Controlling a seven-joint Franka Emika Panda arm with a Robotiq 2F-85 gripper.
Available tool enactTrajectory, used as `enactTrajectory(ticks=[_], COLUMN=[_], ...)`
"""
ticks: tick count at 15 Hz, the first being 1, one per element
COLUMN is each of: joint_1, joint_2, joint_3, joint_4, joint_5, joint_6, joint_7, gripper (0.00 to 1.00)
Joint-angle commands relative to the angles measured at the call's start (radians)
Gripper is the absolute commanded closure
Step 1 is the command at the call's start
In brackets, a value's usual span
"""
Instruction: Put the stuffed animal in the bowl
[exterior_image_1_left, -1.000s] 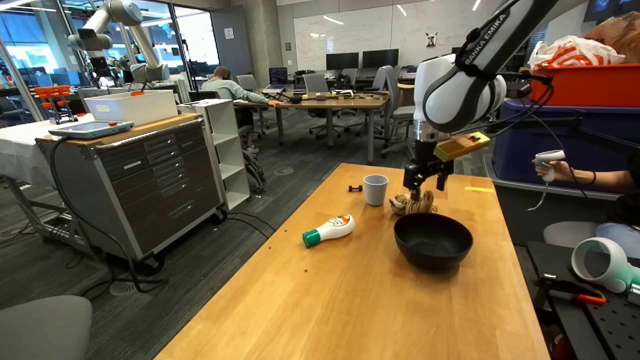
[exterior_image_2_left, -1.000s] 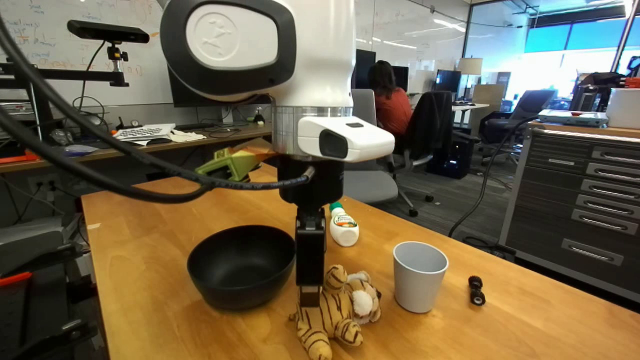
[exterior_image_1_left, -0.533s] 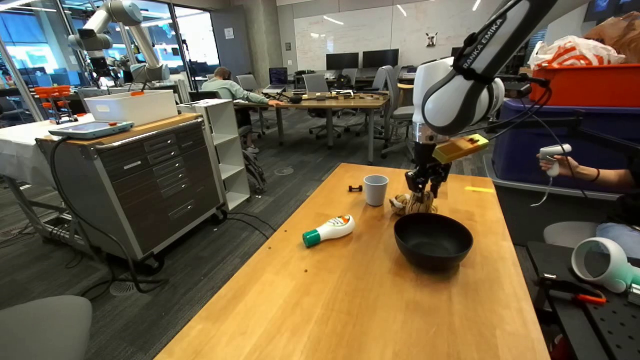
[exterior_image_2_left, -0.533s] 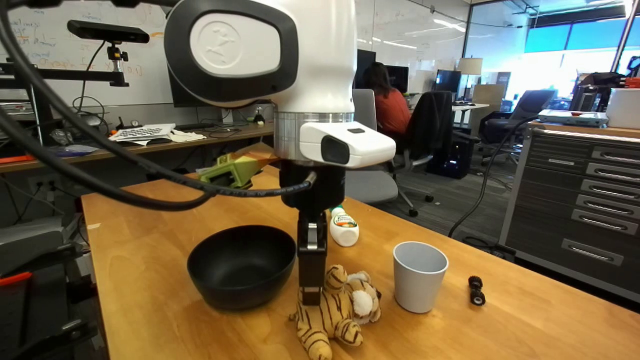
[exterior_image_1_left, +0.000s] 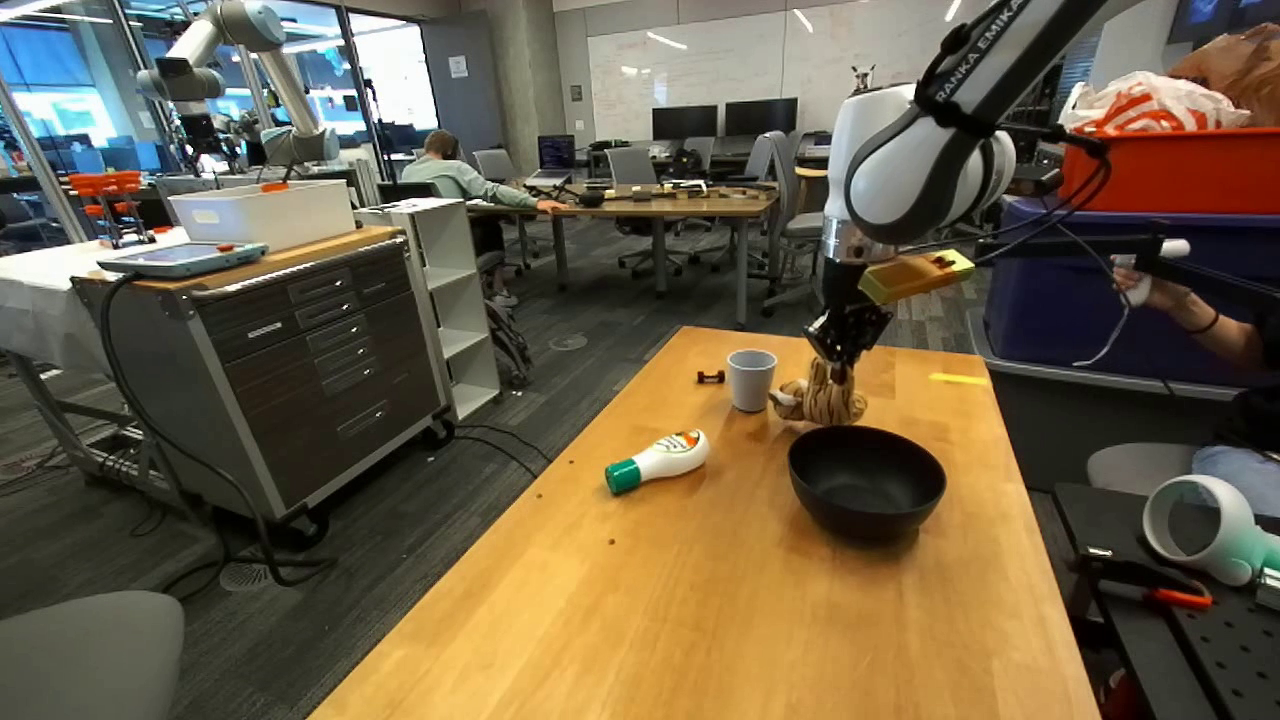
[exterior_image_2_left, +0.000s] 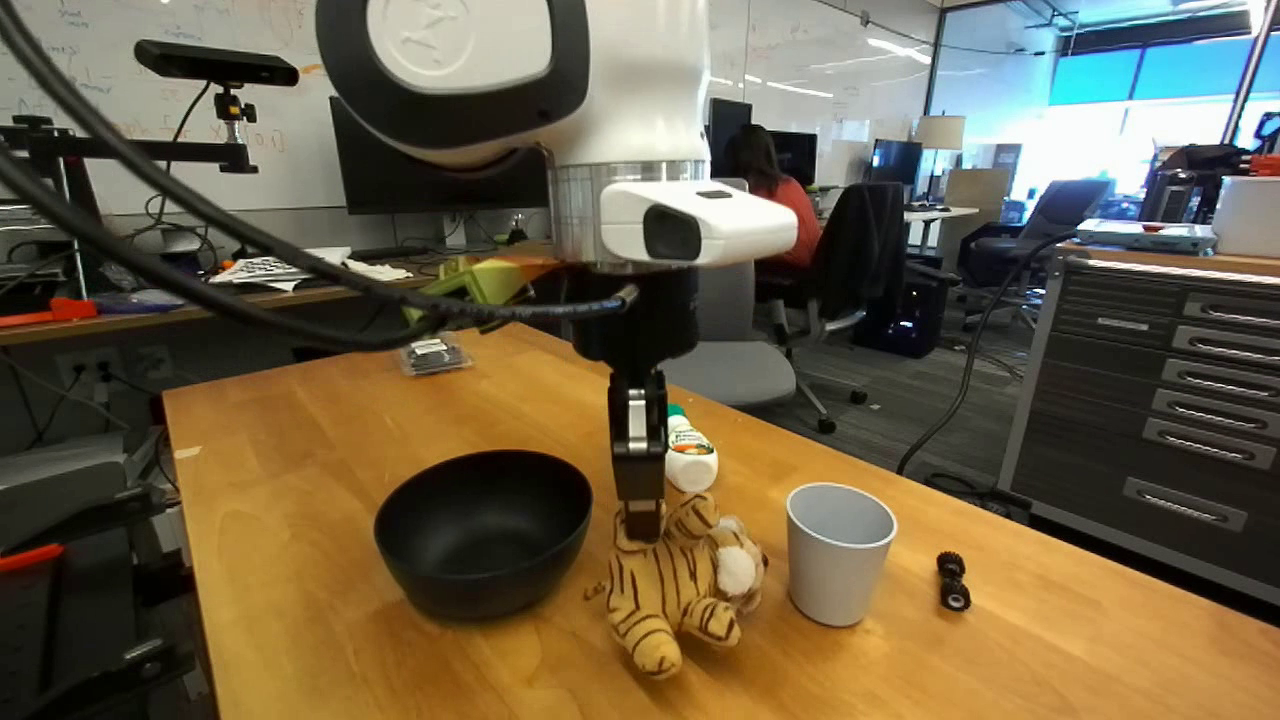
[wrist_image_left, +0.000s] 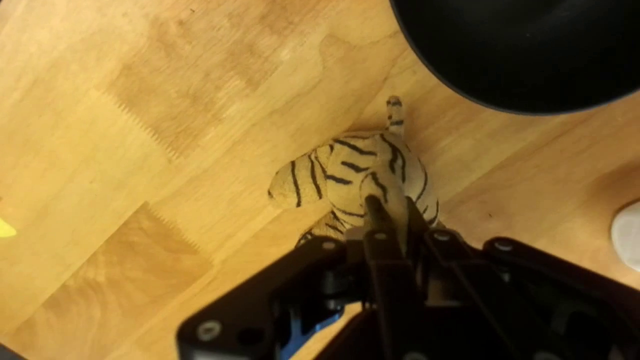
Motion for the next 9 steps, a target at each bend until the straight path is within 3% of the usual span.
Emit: enactTrajectory(ticks=[1,9], joint_1=[0.031,0.075], joint_2=[-0.122,-0.406], joint_3=[-0.013,0.071], joint_4=[-0.050,-0.145], joint_5=[-0.006,0.032], joint_6=[0.013,-0.090], joint_7=[0.031,-0.031], gripper=[0.99,0.98])
